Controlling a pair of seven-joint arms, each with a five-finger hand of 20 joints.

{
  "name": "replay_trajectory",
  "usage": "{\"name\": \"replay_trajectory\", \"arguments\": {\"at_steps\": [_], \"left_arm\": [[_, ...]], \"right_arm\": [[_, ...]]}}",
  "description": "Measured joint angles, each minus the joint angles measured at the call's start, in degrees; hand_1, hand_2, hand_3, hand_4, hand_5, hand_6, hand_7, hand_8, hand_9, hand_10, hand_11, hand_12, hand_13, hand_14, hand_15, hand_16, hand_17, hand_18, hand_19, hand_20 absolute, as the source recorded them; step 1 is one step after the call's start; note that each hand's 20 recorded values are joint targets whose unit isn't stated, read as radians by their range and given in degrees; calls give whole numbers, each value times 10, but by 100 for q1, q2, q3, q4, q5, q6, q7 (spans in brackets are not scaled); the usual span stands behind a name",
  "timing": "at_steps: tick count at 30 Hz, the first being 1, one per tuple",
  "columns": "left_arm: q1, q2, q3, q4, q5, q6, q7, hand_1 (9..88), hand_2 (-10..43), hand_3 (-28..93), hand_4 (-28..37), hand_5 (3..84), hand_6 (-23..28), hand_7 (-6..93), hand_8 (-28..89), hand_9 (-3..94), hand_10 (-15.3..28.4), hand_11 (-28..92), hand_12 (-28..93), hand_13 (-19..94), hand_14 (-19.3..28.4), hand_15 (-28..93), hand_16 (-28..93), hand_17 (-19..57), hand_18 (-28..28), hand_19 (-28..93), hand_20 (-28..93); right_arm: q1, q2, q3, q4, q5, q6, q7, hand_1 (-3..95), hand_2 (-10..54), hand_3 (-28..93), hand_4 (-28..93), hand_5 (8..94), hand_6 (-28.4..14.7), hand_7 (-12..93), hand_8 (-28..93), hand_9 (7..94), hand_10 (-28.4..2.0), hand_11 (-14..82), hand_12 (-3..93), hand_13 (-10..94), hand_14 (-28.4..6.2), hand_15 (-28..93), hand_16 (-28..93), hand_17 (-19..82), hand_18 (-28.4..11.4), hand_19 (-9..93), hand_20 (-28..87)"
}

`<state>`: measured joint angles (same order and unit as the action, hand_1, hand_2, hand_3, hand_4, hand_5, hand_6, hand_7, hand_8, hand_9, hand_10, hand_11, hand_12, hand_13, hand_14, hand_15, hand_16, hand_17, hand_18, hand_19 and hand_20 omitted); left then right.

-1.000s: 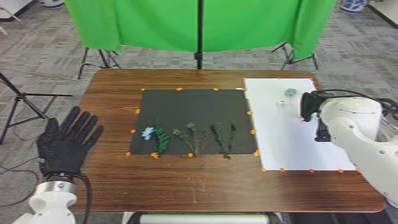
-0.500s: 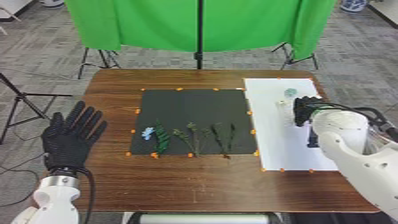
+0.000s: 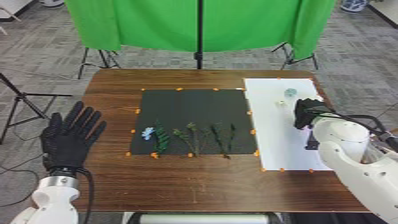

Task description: Arrange flowers

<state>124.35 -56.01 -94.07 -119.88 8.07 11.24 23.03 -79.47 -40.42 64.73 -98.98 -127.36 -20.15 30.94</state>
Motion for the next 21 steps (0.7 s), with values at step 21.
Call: {"name": "replay_trajectory", "arguments": {"at_steps": [21], "left_arm": [[110,-32,-68,0,5,49,-58,235,124,740,-283,426,69,117,-88,361,138,205,102,277,125,267,-54,-30,127,249,121]], "right_arm": [[2254,-1609,-1986,571,68,1386,-973,667,-95,623,-283,721,22,408,106,844,-62,152,524,737,-23,390,517,254,-190,598,302]]}}
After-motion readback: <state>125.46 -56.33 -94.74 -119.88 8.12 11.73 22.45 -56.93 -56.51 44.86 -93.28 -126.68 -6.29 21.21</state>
